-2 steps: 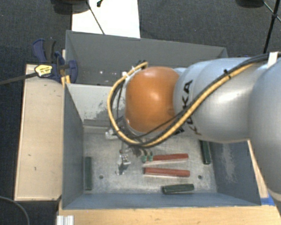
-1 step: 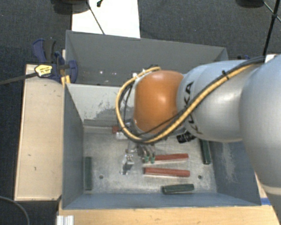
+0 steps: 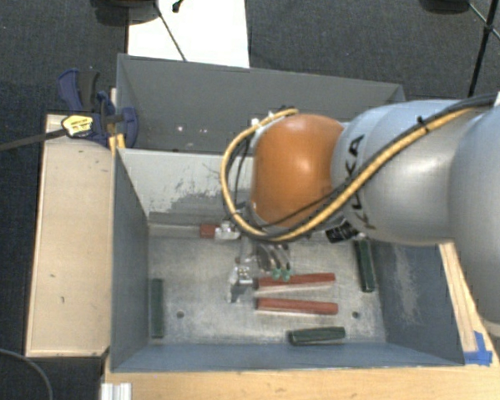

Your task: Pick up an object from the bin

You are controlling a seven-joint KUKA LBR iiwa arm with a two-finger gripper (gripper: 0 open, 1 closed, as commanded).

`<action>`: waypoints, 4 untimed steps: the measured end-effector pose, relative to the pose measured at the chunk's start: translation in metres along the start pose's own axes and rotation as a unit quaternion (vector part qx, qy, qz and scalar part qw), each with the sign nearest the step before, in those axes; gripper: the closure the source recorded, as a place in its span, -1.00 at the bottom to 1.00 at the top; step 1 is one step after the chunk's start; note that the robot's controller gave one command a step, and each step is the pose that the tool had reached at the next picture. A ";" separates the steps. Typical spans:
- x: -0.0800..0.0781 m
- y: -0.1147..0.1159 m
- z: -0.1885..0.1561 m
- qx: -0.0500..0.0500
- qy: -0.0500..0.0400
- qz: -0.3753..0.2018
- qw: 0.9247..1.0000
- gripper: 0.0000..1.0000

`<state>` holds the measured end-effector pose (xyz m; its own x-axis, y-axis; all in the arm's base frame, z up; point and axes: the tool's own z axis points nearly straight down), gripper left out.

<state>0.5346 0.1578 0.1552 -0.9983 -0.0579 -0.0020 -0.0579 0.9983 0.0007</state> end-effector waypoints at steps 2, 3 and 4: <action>0.007 -0.074 0.068 0.002 -0.001 0.006 1.000 -1.00; -0.023 -0.109 0.081 0.000 -0.006 -0.182 0.983 1.00; -0.023 -0.109 0.081 0.000 -0.006 -0.181 0.983 1.00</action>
Offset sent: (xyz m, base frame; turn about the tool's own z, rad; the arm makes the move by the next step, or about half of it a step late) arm -0.0030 -0.0609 -0.0814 0.0164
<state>0.5642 0.0506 0.0745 -0.9122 -0.4094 -0.0147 -0.4094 0.9123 -0.0018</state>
